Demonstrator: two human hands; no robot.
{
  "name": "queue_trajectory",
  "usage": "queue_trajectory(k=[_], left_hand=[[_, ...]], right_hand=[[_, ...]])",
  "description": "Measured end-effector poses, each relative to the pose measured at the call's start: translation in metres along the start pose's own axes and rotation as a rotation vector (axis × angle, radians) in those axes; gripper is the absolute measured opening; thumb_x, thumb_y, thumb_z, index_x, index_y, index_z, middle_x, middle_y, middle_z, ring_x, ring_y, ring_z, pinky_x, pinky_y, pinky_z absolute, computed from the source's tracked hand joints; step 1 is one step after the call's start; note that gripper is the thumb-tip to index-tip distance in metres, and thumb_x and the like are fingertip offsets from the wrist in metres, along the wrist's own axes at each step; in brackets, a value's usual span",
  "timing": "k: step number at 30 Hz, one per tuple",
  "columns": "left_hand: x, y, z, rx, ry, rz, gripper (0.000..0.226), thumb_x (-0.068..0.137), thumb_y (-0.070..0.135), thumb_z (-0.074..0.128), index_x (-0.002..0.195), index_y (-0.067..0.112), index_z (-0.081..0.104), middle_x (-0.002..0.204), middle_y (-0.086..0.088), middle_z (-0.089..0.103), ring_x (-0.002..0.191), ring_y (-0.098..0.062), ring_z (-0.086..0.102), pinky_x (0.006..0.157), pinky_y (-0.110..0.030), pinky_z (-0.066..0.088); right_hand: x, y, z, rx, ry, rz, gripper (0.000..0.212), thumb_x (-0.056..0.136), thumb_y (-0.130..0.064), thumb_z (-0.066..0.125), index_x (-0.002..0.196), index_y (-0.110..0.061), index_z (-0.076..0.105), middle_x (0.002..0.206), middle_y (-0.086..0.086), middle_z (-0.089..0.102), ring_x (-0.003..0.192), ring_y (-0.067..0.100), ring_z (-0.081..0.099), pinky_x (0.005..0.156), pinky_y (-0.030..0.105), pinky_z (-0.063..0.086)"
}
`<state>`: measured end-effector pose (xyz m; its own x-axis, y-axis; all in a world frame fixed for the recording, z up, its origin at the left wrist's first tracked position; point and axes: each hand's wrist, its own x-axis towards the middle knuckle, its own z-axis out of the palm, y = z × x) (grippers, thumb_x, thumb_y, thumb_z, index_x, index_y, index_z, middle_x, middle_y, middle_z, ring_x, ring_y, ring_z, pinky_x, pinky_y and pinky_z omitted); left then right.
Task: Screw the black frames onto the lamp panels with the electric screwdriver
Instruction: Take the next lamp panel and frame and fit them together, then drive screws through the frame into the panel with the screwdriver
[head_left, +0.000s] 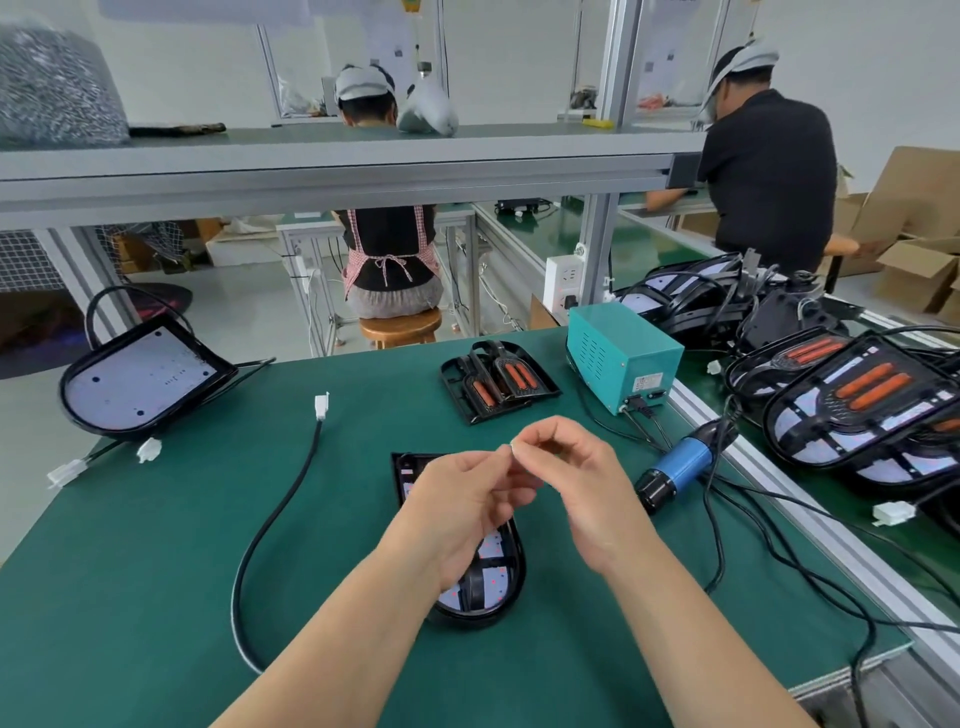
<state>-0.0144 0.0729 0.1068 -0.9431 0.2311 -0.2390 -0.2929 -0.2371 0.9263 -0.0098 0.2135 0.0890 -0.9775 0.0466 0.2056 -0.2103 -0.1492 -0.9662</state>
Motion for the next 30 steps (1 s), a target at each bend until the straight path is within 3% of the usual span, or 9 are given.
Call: queue_trajectory(k=[3, 6, 8, 12, 16, 18, 20, 25, 30], left_hand=[[-0.001, 0.0, -0.003, -0.151, -0.036, -0.037, 0.021, 0.098, 0.008, 0.058, 0.086, 0.001, 0.075, 0.081, -0.011, 0.072, 0.057, -0.008, 0.062, 0.045, -0.013, 0.045], [-0.003, -0.007, -0.001, -0.188, -0.052, -0.053, 0.026, 0.096, 0.002, 0.058, 0.077, 0.0, 0.077, 0.076, -0.012, 0.073, 0.06, -0.011, 0.067, 0.051, -0.014, 0.053], [-0.005, -0.012, 0.001, -0.197, -0.029, -0.065, 0.024, 0.095, 0.0, 0.058, 0.078, -0.002, 0.076, 0.074, -0.013, 0.072, 0.06, -0.012, 0.068, 0.055, -0.016, 0.055], [-0.003, -0.016, -0.002, -0.18, 0.048, -0.048, 0.022, 0.09, -0.004, 0.063, 0.073, -0.001, 0.076, 0.071, -0.015, 0.07, 0.057, -0.014, 0.067, 0.054, -0.017, 0.055], [-0.001, -0.015, -0.012, -0.032, 0.126, 0.033, 0.004, 0.086, -0.004, 0.069, 0.083, -0.001, 0.069, 0.072, -0.016, 0.07, 0.056, -0.016, 0.065, 0.054, -0.018, 0.055], [-0.001, -0.017, -0.015, -0.005, 0.135, 0.042, 0.006, 0.084, -0.006, 0.071, 0.082, 0.0, 0.069, 0.072, -0.016, 0.07, 0.057, -0.016, 0.066, 0.055, -0.018, 0.055], [-0.003, -0.019, -0.015, 0.03, 0.129, 0.048, 0.008, 0.084, -0.007, 0.071, 0.08, 0.0, 0.07, 0.071, -0.015, 0.07, 0.057, -0.017, 0.065, 0.055, -0.018, 0.055], [-0.003, -0.023, -0.007, 0.178, 0.125, 0.076, 0.011, 0.086, -0.006, 0.07, 0.078, 0.002, 0.07, 0.069, -0.012, 0.07, 0.057, -0.014, 0.065, 0.056, -0.019, 0.055], [-0.005, -0.027, -0.011, 0.27, 0.124, 0.079, 0.01, 0.089, -0.002, 0.068, 0.081, 0.002, 0.069, 0.072, -0.011, 0.071, 0.062, -0.015, 0.066, 0.06, -0.019, 0.054]], right_hand=[[-0.008, 0.003, 0.0, -0.023, 0.054, -0.024, 0.01, 0.089, -0.002, 0.073, 0.083, -0.009, 0.07, 0.087, 0.008, 0.067, 0.084, 0.019, 0.062, 0.08, 0.023, 0.052], [-0.012, 0.009, -0.001, -0.242, 0.113, -0.107, 0.016, 0.089, -0.004, 0.073, 0.082, -0.017, 0.07, 0.087, -0.005, 0.066, 0.082, 0.015, 0.06, 0.08, 0.033, 0.051], [-0.013, 0.012, -0.003, -0.394, 0.126, -0.169, 0.016, 0.089, -0.005, 0.073, 0.083, -0.02, 0.07, 0.088, -0.011, 0.064, 0.08, 0.009, 0.058, 0.078, 0.03, 0.048], [-0.017, 0.013, -0.014, -0.437, 0.075, -0.168, 0.016, 0.092, -0.011, 0.07, 0.087, -0.025, 0.075, 0.093, -0.014, 0.067, 0.091, 0.008, 0.064, 0.081, 0.024, 0.049], [-0.017, 0.016, -0.065, -0.673, 0.502, 0.093, 0.02, 0.097, -0.037, 0.06, 0.082, -0.025, 0.063, 0.09, -0.007, 0.067, 0.09, 0.017, 0.063, 0.082, 0.036, 0.047], [-0.017, 0.024, -0.094, -0.909, 0.473, 0.357, 0.041, 0.1, -0.052, 0.048, 0.082, -0.015, 0.055, 0.087, 0.003, 0.066, 0.084, 0.027, 0.063, 0.08, 0.038, 0.048], [-0.01, 0.035, -0.108, -0.956, 0.463, 0.497, 0.053, 0.099, -0.06, 0.044, 0.096, -0.007, 0.052, 0.088, 0.009, 0.066, 0.081, 0.032, 0.067, 0.078, 0.039, 0.051], [0.03, 0.033, -0.109, -0.936, 0.656, 0.532, 0.066, 0.095, -0.052, 0.062, 0.124, 0.002, 0.039, 0.106, 0.017, 0.06, 0.095, 0.036, 0.058, 0.074, 0.038, 0.039], [0.038, 0.041, -0.11, -0.689, 0.804, 0.558, 0.054, 0.083, -0.042, 0.072, 0.109, -0.003, 0.043, 0.084, 0.006, 0.053, 0.079, 0.031, 0.055, 0.069, 0.037, 0.041]])
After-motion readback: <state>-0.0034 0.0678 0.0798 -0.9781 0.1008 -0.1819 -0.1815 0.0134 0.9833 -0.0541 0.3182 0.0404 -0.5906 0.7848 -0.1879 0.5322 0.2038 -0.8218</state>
